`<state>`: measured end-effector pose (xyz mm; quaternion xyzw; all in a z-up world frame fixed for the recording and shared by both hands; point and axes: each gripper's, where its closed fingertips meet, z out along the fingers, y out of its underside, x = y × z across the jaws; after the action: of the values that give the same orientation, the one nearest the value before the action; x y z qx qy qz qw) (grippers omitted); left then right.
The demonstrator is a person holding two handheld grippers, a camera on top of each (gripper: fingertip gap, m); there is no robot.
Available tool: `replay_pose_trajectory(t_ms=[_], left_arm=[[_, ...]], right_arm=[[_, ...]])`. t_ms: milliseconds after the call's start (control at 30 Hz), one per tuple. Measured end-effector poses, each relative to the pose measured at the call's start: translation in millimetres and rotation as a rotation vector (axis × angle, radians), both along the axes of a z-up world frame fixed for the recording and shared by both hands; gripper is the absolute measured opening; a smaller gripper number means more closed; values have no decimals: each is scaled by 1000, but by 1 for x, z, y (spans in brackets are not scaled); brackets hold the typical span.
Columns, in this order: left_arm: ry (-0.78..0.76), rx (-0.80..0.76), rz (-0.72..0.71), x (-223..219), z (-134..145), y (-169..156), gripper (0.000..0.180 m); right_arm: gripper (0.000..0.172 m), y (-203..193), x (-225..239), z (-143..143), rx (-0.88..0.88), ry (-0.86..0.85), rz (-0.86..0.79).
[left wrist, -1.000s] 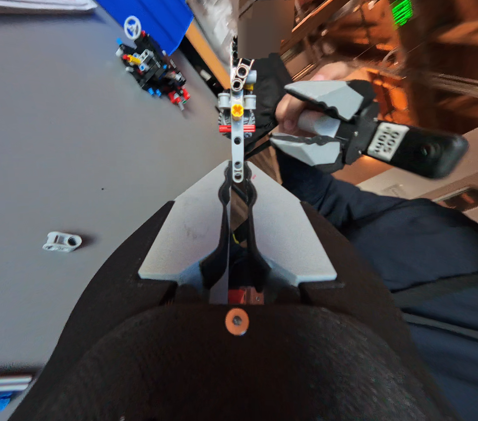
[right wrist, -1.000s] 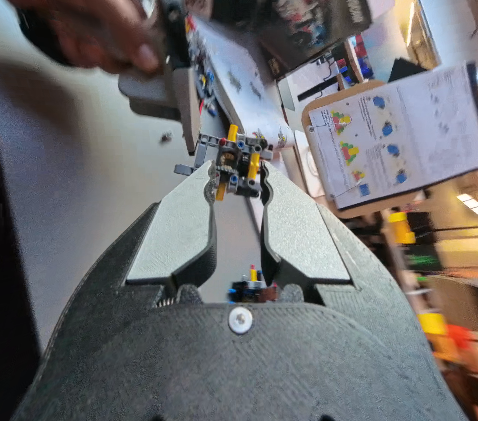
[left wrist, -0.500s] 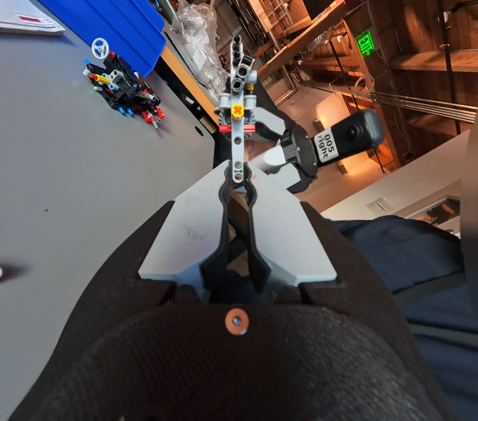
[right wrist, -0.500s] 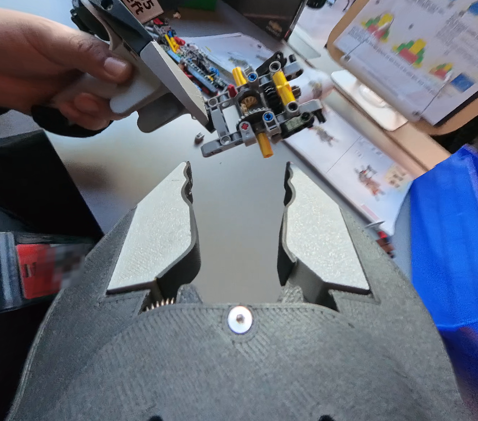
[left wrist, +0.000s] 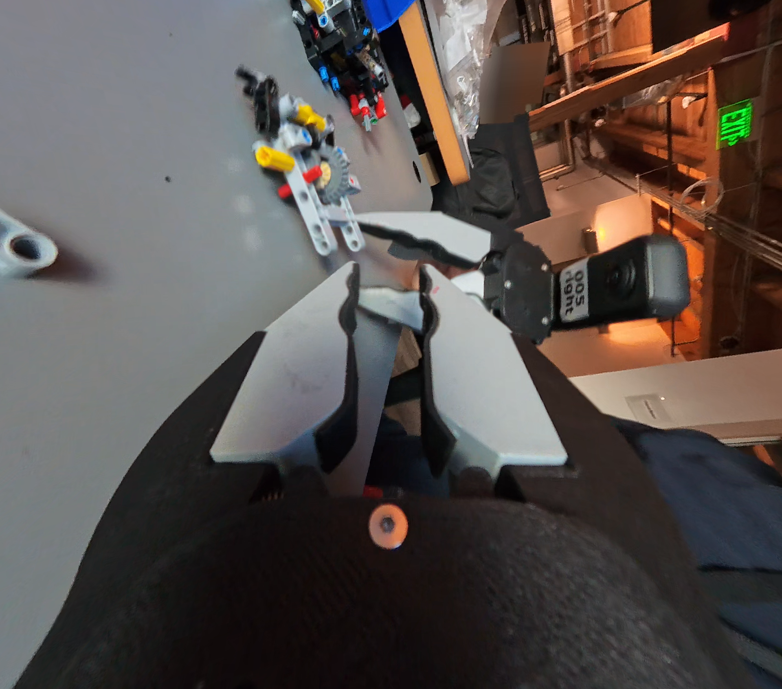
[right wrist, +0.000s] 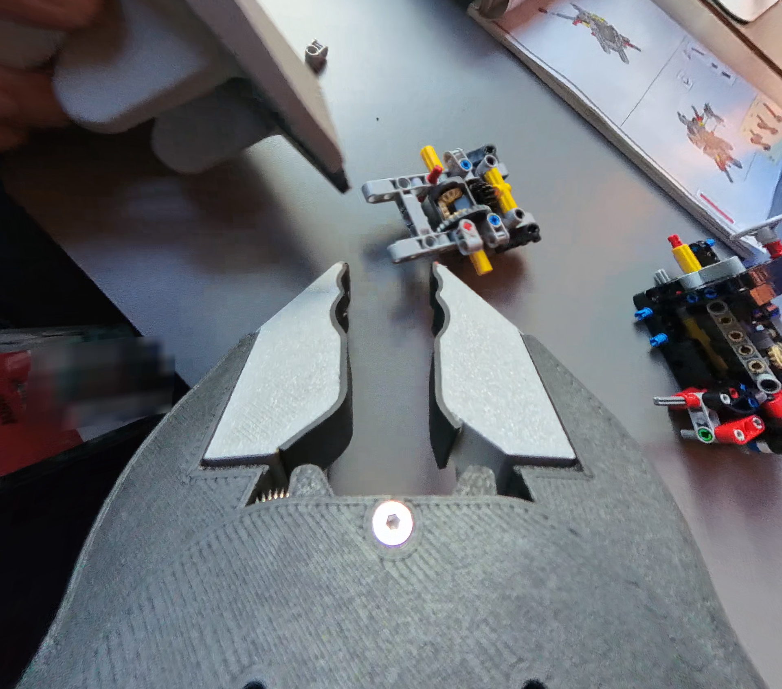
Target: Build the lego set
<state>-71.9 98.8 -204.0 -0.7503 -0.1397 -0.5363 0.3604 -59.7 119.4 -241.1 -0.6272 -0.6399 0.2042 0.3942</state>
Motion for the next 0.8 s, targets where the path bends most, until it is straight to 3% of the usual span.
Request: replay_pose_trajectory(t_ms=[67, 167, 267, 333, 467, 633, 800], left_arm=[[38, -22, -21, 1, -5, -13, 39], [139, -2, -71, 0, -8, -40, 37], [417, 34, -68, -27, -12, -57, 32], [646, 47, -18, -62, -9, -53, 33], [897, 31, -6, -106, 2, -32, 32], [970, -49, -153, -112, -22, -13, 26], [982, -100, -202, -112, -40, -6, 26]], right_arm=[[35, 2, 2, -1, -37, -2, -4], [35, 7, 9, -2, -72, 3, -15], [33, 14, 17, 0, -77, 28, -21], [32, 14, 18, 3, -112, 62, -8], [31, 13, 17, 4, -159, 70, -2], [31, 11, 18, 3, -130, 64, 14], [30, 9, 18, 2, -174, 68, 27]])
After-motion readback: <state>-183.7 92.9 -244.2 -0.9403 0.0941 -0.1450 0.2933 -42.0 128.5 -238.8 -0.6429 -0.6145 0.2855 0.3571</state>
